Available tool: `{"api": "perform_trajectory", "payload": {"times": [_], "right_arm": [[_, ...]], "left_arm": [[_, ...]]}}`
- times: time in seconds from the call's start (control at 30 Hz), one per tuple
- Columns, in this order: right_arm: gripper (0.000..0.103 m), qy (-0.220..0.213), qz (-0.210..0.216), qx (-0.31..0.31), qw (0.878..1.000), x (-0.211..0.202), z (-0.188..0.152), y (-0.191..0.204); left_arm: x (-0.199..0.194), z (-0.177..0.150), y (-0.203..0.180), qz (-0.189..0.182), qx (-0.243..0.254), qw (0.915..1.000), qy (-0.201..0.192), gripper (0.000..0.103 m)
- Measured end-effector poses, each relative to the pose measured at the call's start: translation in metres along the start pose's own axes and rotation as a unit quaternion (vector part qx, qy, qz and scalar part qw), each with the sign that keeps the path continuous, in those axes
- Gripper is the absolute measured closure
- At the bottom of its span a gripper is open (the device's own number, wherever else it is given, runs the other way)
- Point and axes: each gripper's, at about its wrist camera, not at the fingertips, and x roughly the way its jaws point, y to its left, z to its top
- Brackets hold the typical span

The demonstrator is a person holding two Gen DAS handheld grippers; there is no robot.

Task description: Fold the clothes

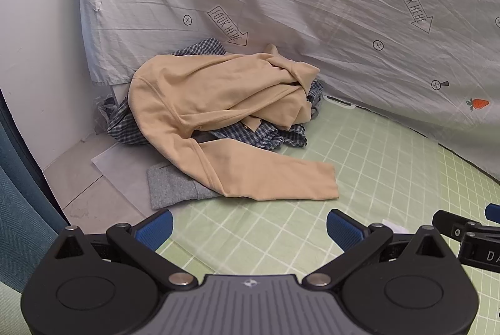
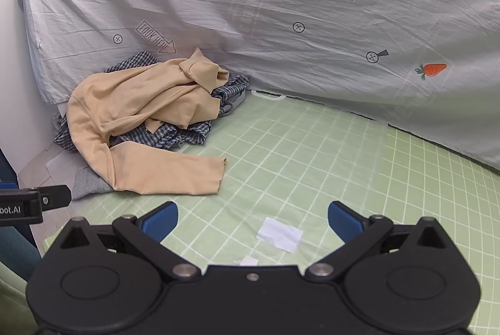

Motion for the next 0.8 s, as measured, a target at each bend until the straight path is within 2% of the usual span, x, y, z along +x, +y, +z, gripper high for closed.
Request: {"api": "perform_trajectory", "payload": {"times": [0.8], "right_arm": [[0.0, 0.002, -0.002, 0.004, 1.0, -0.0001, -0.0008, -0.001]], "left_arm": [[0.0017, 0.0008, 0.0005, -0.003, 0.001, 1.0, 0.005, 0.0]]}}
